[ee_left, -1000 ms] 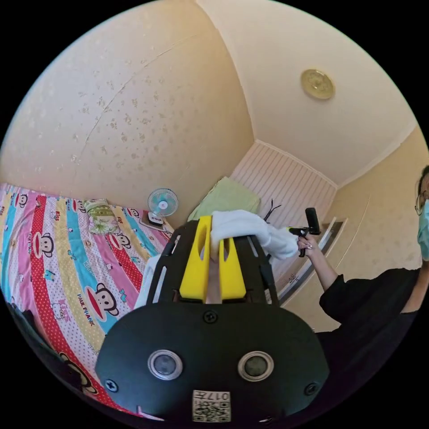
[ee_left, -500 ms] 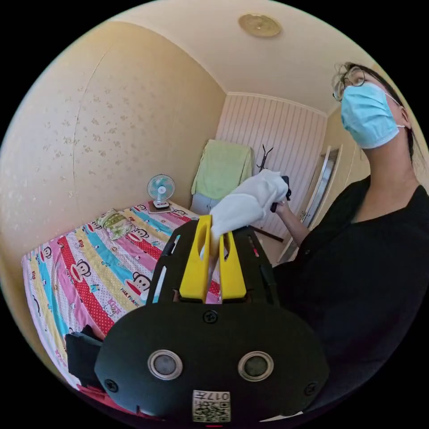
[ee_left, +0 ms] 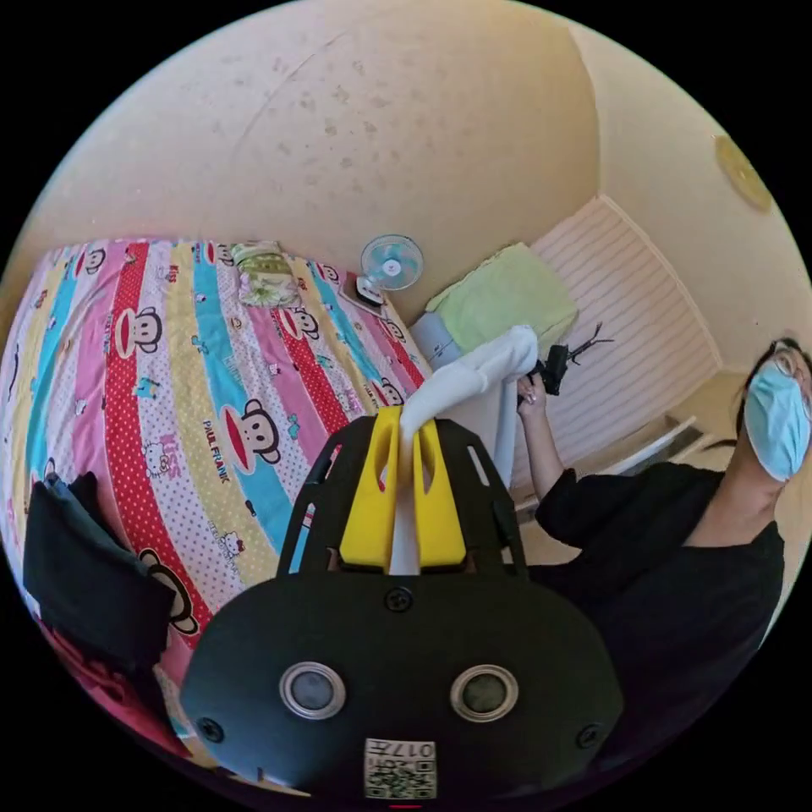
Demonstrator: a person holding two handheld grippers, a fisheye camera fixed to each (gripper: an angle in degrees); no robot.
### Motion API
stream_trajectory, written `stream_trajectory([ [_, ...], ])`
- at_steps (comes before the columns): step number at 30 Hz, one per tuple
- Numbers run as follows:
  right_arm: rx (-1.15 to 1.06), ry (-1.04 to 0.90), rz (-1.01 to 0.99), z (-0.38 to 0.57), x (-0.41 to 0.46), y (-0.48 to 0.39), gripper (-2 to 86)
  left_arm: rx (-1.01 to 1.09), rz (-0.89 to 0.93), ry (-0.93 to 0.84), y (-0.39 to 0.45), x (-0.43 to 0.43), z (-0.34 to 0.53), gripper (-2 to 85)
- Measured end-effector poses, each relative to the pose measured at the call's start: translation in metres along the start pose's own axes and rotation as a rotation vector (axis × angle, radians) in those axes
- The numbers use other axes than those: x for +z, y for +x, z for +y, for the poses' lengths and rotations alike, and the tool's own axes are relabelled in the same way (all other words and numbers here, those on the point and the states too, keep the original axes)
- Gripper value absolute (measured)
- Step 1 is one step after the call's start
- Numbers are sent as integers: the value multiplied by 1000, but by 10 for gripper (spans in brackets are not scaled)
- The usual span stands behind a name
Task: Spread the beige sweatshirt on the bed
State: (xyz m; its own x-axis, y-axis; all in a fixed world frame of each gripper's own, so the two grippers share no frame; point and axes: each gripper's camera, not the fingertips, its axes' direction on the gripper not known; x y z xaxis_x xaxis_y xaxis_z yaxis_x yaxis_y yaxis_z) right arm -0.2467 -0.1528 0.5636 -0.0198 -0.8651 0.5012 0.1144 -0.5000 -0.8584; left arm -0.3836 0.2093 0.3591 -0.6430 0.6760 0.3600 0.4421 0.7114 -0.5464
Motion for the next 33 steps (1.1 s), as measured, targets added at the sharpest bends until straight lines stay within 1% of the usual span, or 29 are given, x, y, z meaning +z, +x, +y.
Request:
stream_trajectory([
  [1,23,-55,46,-23,46,42,38,-98,-29,10,-40,16,-26,31],
  [2,41,-83,72,-33,68,62,40,-216,-116,11,-77,32,-48,43],
  [3,109,-129,111,-49,112,100,45,-261,-175,14,-92,37,-57,47],
  [4,199,-141,115,-59,146,133,52,-301,-297,16,-113,47,-72,53],
  [5,223,-140,95,-61,159,145,58,-312,-402,-7,-130,57,-82,57],
  [7,253,-113,20,-52,193,173,78,-383,-475,-48,-153,75,-83,87],
  [9,308,-150,65,-22,214,187,86,-411,-411,-102,-172,99,-69,116],
  [11,390,-263,131,25,237,201,90,-458,-336,-201,-191,133,-36,124],
  [13,485,-467,260,96,258,210,92,-524,-297,-256,-201,155,-7,133],
  [14,508,-522,296,112,261,210,93,-557,-268,-291,-205,169,7,139],
  [16,583,-700,393,163,261,202,96,-597,-212,-354,-210,192,21,150],
  [18,571,-778,429,182,259,189,100,-619,-146,-464,-213,221,28,148],
  [19,537,-841,452,188,263,181,103,-620,-134,-542,-213,242,32,131],
  [20,518,-893,465,192,269,178,104,-594,-167,-562,-210,253,32,103],
  [21,485,-1047,487,203,287,178,106,-584,-197,-569,-208,256,30,83],
  [22,436,-1121,521,212,303,179,109,-590,-219,-573,-211,256,25,54],
  [24,324,-1086,570,198,312,176,111,-722,-122,-555,-228,244,13,28],
  [25,353,-1119,564,186,320,187,111,-805,27,-558,-241,236,4,8],
  [26,394,-1136,559,179,324,194,111,-788,108,-540,-246,222,-10,2],
  [27,477,-1181,551,164,332,209,110,-751,116,-527,-246,211,-19,-1],
  [28,517,-1256,542,152,344,222,109,-668,109,-511,-245,186,-36,-4],
  [30,509,-1379,528,135,364,235,105,-606,97,-449,-249,136,-58,-7],
  [32,500,-1442,519,123,376,243,99,-663,45,-210,-265,44,-72,-9],
  [33,508,-1452,521,117,380,248,97,-697,27,-121,-271,17,-70,-9],
])
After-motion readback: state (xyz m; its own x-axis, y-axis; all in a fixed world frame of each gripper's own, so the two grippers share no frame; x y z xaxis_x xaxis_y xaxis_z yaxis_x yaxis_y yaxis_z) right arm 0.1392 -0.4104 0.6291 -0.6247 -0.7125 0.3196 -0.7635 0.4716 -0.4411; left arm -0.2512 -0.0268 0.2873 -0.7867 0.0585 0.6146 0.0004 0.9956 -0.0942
